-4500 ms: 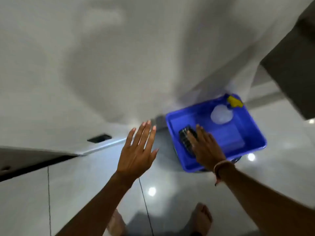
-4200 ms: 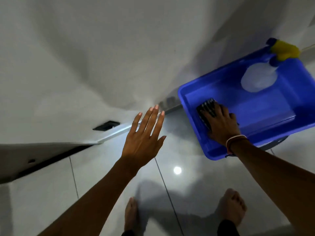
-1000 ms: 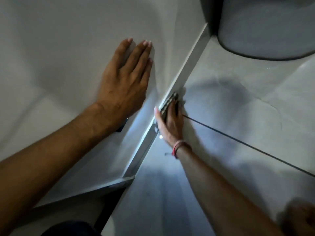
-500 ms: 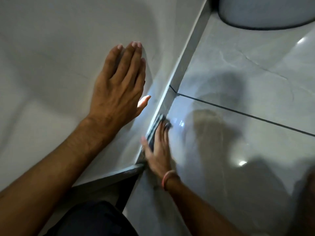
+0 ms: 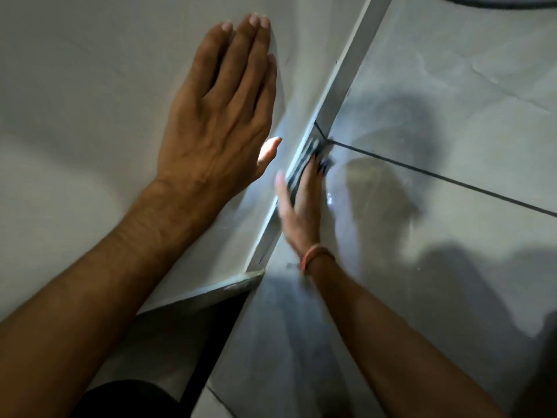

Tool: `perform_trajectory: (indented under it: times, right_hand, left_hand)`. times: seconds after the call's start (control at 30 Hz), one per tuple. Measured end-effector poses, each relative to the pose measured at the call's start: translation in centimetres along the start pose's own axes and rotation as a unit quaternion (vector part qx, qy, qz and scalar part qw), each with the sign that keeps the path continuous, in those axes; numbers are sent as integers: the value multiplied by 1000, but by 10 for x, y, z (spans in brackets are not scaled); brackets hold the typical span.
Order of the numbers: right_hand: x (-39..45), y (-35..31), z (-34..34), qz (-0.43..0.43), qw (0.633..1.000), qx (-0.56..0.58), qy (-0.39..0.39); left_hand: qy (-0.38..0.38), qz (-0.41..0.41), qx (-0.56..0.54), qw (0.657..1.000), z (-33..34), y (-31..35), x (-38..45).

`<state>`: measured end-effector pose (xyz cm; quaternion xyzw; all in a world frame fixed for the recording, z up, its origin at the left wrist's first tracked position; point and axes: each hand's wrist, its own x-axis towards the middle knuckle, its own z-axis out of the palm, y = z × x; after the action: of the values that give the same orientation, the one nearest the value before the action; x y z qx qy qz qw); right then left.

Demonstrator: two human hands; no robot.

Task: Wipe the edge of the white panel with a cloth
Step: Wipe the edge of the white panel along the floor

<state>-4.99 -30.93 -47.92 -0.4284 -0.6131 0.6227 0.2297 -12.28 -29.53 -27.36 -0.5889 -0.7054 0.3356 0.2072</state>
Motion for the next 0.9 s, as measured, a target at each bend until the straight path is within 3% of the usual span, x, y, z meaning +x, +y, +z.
perform_trajectory:
  times: [0.13, 0.2, 0.3, 0.43, 0.53, 0.63, 0.8, 0.9]
  right_hand:
    - [-124, 35, 18, 38, 982, -48, -180]
    - [-145, 46, 22, 42, 975, -56, -212]
    - [-119, 44, 16, 37, 978, -54, -198]
    - [-83, 25, 27, 79, 992, -28, -95]
    - [-157, 19, 41, 76, 984, -17, -158]
    - [-195, 26, 40, 138, 968, 18, -207]
    - [-89, 18, 28, 105, 988, 28, -111]
    - [-106, 22, 31, 76, 990, -1, -118]
  left_hand:
    - [27, 6, 13, 1000, 3, 1, 0]
    - [36, 7, 21, 999, 4, 1, 0]
    - [45, -1, 3, 999, 4, 1, 1]
    - [34, -3, -23, 999, 5, 3, 1]
    - [39, 1, -28, 999, 6, 2, 0]
    - [49, 3, -31, 998, 8, 1, -3]
    - [54, -3, -39, 998, 9, 1, -1]
    - [43, -2, -53, 998, 6, 1, -3]
